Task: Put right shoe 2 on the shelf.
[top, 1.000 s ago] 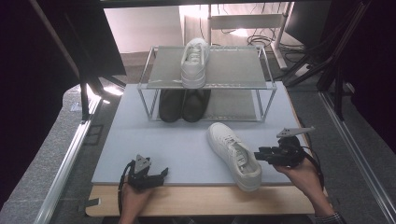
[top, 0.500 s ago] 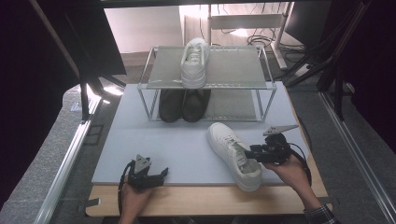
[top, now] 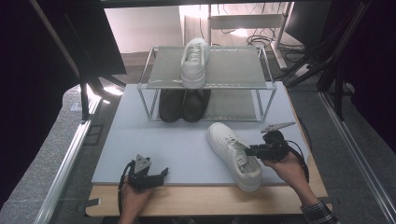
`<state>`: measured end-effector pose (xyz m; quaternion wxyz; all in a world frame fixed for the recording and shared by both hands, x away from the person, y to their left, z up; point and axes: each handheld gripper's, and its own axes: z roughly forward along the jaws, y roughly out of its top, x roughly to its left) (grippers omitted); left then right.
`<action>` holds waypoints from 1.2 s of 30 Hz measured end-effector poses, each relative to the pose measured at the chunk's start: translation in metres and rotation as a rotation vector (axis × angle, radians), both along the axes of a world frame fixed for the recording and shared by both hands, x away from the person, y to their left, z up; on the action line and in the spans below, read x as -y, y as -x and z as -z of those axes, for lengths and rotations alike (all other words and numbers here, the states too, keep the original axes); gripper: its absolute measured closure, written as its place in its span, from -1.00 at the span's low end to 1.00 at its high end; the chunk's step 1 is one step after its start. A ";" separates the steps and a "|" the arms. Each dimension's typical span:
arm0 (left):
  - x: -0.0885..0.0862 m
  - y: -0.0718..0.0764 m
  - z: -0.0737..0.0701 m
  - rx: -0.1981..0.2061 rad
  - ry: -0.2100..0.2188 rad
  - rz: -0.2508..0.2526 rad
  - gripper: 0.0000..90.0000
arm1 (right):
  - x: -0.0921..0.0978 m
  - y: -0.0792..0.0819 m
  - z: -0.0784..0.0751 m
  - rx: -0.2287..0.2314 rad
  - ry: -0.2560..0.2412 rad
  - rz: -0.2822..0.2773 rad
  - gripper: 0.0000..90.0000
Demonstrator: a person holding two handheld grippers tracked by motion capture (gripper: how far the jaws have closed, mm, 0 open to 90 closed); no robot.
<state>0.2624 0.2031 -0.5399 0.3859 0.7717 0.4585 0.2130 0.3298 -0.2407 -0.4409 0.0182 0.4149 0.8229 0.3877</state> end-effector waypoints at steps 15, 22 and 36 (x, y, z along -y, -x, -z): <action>0.000 0.000 0.000 0.000 0.000 0.000 -0.72 | 0.021 -0.010 0.006 -0.148 -0.215 0.095 0.88; 0.000 0.000 0.000 0.000 0.000 0.000 -0.72 | 0.024 -0.011 0.007 -0.184 -0.256 0.099 0.89; 0.000 0.000 0.000 0.000 0.000 0.000 -0.72 | 0.030 -0.012 0.005 -0.196 -0.302 0.110 0.88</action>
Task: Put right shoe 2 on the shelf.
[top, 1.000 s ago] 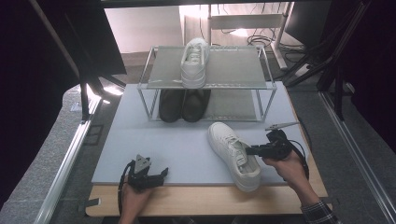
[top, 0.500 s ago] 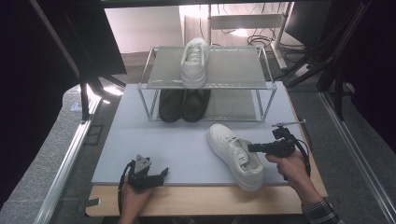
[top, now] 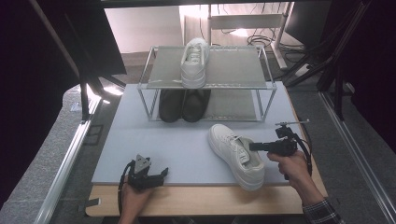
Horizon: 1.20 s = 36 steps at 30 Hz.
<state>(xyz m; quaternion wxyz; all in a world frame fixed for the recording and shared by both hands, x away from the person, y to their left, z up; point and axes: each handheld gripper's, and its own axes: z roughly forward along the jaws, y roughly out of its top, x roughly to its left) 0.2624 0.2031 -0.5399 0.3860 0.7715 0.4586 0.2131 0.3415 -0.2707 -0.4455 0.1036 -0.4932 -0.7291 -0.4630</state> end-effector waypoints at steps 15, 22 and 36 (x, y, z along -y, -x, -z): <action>0.000 0.000 0.000 0.000 0.000 0.000 -0.72 | 0.003 0.000 -0.006 0.002 -0.048 0.006 0.88; 0.000 0.000 0.000 0.000 0.000 0.000 -0.72 | 0.005 -0.001 -0.010 0.002 -0.077 0.007 0.88; 0.000 0.000 0.000 0.000 0.001 0.000 -0.72 | 0.007 -0.002 -0.025 0.016 -0.133 0.025 0.88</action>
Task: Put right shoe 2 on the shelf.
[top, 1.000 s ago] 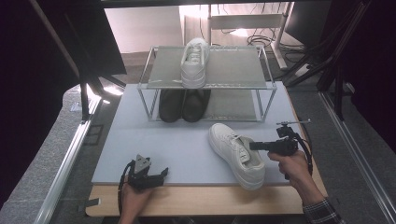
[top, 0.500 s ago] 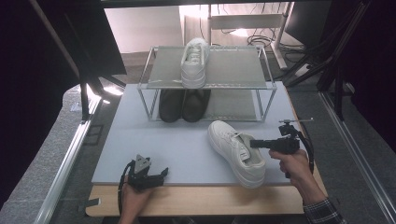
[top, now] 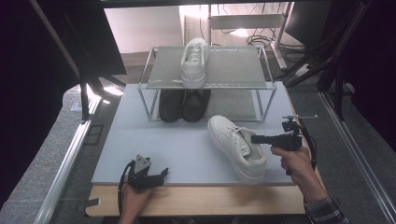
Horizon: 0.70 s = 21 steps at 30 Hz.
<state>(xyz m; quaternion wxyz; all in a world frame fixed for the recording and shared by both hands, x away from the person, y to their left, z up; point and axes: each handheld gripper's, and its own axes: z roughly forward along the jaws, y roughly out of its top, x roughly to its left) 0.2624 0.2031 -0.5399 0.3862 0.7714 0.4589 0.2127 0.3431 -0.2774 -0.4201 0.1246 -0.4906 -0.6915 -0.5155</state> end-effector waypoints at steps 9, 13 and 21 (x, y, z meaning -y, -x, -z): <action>0.000 0.000 0.000 0.000 0.000 0.000 -0.72 | -0.001 -0.001 -0.016 0.024 -0.032 0.004 0.88; 0.000 0.000 0.000 0.001 -0.001 0.000 -0.72 | -0.001 -0.001 -0.025 0.034 -0.048 0.005 0.88; 0.000 0.000 0.000 0.004 0.001 -0.001 -0.72 | -0.002 -0.002 -0.040 0.053 -0.067 0.006 0.88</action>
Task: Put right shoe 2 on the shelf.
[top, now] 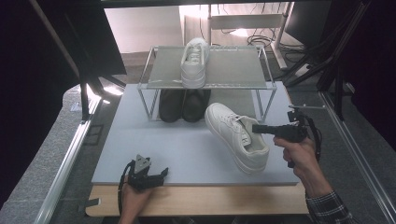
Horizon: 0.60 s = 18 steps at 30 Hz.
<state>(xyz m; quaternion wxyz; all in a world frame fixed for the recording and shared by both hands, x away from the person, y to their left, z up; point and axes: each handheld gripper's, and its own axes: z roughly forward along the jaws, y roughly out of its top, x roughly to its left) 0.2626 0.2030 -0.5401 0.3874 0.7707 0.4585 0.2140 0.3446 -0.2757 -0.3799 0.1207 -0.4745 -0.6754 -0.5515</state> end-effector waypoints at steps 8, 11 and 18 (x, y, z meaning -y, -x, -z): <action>0.000 0.000 0.000 0.000 -0.002 0.000 -0.72 | 0.000 -0.002 -0.014 0.006 -0.020 0.013 0.88; 0.000 0.000 0.000 0.000 -0.002 0.001 -0.72 | 0.000 -0.002 -0.019 0.006 -0.027 0.008 0.88; 0.000 0.000 0.000 -0.001 -0.002 0.001 -0.72 | -0.001 -0.002 -0.027 0.004 -0.033 0.012 0.89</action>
